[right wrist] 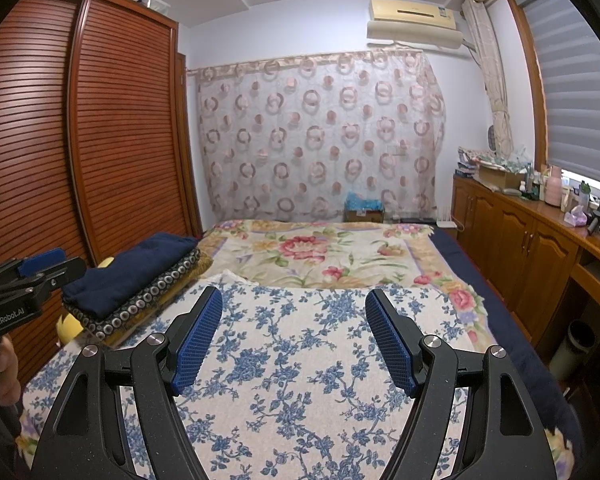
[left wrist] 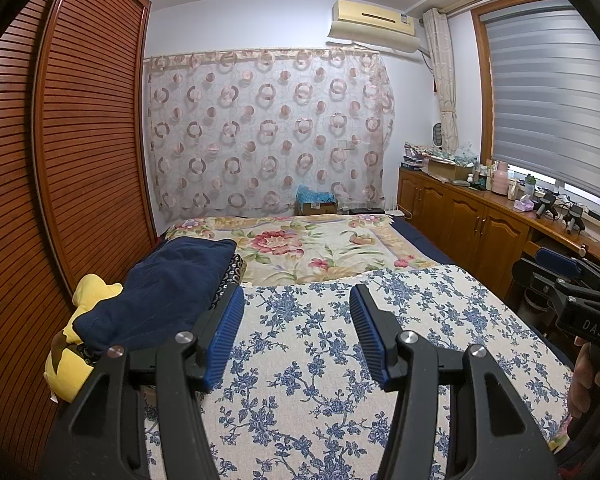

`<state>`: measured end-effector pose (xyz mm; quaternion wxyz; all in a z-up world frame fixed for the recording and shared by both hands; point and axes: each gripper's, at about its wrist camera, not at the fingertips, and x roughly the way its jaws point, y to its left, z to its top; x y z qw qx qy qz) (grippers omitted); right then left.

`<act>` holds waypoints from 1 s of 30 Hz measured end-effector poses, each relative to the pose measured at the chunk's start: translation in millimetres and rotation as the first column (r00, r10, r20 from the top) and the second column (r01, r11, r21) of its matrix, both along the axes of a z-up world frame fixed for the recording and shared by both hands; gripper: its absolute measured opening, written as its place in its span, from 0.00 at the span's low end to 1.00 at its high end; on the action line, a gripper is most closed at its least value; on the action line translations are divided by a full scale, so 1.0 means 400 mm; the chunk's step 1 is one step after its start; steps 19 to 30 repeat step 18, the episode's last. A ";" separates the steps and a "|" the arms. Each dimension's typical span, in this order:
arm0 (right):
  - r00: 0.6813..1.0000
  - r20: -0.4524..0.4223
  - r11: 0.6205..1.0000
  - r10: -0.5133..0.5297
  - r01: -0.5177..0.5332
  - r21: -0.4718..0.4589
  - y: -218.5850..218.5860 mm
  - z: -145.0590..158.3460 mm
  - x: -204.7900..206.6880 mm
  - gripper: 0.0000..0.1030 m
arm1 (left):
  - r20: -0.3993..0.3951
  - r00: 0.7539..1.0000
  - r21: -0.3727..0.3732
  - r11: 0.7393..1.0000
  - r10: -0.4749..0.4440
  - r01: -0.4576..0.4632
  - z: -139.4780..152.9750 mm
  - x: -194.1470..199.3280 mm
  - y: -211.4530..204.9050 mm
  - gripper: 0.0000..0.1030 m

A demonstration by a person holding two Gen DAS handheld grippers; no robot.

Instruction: Fold small clothes

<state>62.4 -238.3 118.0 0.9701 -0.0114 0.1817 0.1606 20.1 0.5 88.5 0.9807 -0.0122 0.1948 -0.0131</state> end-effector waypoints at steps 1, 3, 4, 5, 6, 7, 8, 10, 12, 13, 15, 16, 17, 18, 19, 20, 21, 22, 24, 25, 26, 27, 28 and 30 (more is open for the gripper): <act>1.000 0.000 1.000 0.000 0.000 0.001 0.000 0.000 0.000 0.74 | 0.000 1.000 0.000 1.000 0.000 0.000 0.000 0.000 0.000 0.53; 1.000 0.001 1.000 0.001 -0.001 0.000 0.000 0.000 0.000 0.74 | 0.000 1.000 0.000 1.000 0.000 0.000 0.000 0.000 0.000 0.53; 1.000 0.001 1.000 0.000 0.000 0.000 0.000 0.000 0.000 0.74 | 0.000 1.000 0.001 1.000 0.000 0.000 -0.001 -0.001 0.003 0.53; 1.000 0.000 1.000 0.000 0.000 0.000 0.001 0.000 0.001 0.74 | 0.000 1.000 0.001 1.000 0.000 0.000 -0.001 -0.001 0.004 0.53; 1.000 0.000 1.000 0.001 -0.001 0.002 0.000 0.000 0.000 0.74 | 0.000 1.000 0.000 1.000 -0.001 0.001 0.000 0.000 0.000 0.53; 1.000 -0.001 1.000 0.001 -0.001 0.000 0.000 0.000 0.000 0.74 | 0.001 1.000 0.000 1.000 0.000 0.000 -0.001 0.000 0.000 0.53; 1.000 0.000 1.000 0.000 0.000 0.000 0.000 0.000 0.000 0.74 | 0.000 1.000 0.001 1.000 0.000 0.000 -0.001 0.000 0.000 0.53; 1.000 0.000 1.000 0.000 0.000 0.001 0.000 0.000 0.000 0.74 | 0.000 1.000 0.000 1.000 0.000 0.000 -0.001 0.000 -0.001 0.53; 1.000 0.001 1.000 0.000 0.000 0.001 0.002 -0.002 0.001 0.74 | 0.000 1.000 0.000 1.000 0.001 -0.001 -0.001 0.000 0.006 0.53; 1.000 0.002 1.000 0.000 0.000 0.001 0.003 -0.004 0.001 0.74 | 0.000 1.000 0.000 1.000 0.001 -0.001 -0.002 0.000 0.008 0.53; 1.000 0.000 1.000 0.000 0.000 0.001 0.002 -0.002 0.001 0.74 | 0.000 1.000 0.000 1.000 0.000 0.000 -0.001 0.001 0.004 0.53; 1.000 0.001 1.000 0.000 0.000 0.002 0.001 -0.002 0.001 0.74 | 0.000 1.000 0.000 1.000 0.001 -0.001 -0.002 0.001 0.007 0.53; 1.000 0.000 1.000 0.002 -0.002 0.001 0.001 -0.003 0.001 0.74 | 0.000 1.000 0.000 1.000 0.000 0.000 -0.002 0.001 0.005 0.53; 1.000 0.000 1.000 0.001 -0.001 0.001 0.001 -0.003 0.001 0.74 | 0.000 1.000 0.000 1.000 0.001 -0.001 -0.002 0.000 0.004 0.53; 1.000 0.000 1.000 0.001 -0.001 0.001 0.001 -0.003 0.001 0.74 | 0.000 1.000 0.000 1.000 0.001 -0.001 -0.002 0.000 0.004 0.53; 1.000 0.000 1.000 0.001 -0.001 0.001 0.001 -0.003 0.001 0.74 | 0.000 1.000 0.000 1.000 0.001 -0.001 -0.002 0.000 0.004 0.53; 1.000 0.000 1.000 0.001 -0.001 0.001 0.001 -0.003 0.001 0.74 | 0.000 1.000 0.000 1.000 0.001 -0.001 -0.002 0.000 0.004 0.53; 1.000 0.000 1.000 0.001 -0.001 0.001 0.001 -0.003 0.001 0.74 | 0.000 1.000 0.000 1.000 0.001 -0.001 -0.002 0.000 0.004 0.53; 1.000 0.000 1.000 0.001 -0.001 0.001 0.001 -0.003 0.001 0.74 | 0.000 1.000 0.000 1.000 0.001 -0.001 -0.002 0.000 0.004 0.53; 1.000 0.000 1.000 0.001 -0.001 0.001 0.001 -0.003 0.001 0.74 | 0.000 1.000 0.000 1.000 0.001 -0.001 -0.002 0.000 0.004 0.53; 1.000 0.000 1.000 0.001 -0.001 0.001 0.001 -0.003 0.001 0.74 | 0.000 1.000 0.000 1.000 0.001 -0.001 -0.002 0.000 0.004 0.53; 1.000 0.000 1.000 0.001 -0.001 0.001 0.001 -0.003 0.001 0.74 | 0.000 1.000 0.000 1.000 0.001 -0.001 -0.002 0.000 0.004 0.53; 1.000 0.000 1.000 0.001 -0.001 0.001 0.001 -0.003 0.001 0.74 | 0.000 1.000 0.000 1.000 0.001 -0.001 -0.002 0.000 0.004 0.53; 1.000 0.000 1.000 0.001 -0.001 0.001 0.001 -0.003 0.001 0.74 | 0.000 1.000 0.000 1.000 0.001 -0.001 -0.002 0.000 0.004 0.53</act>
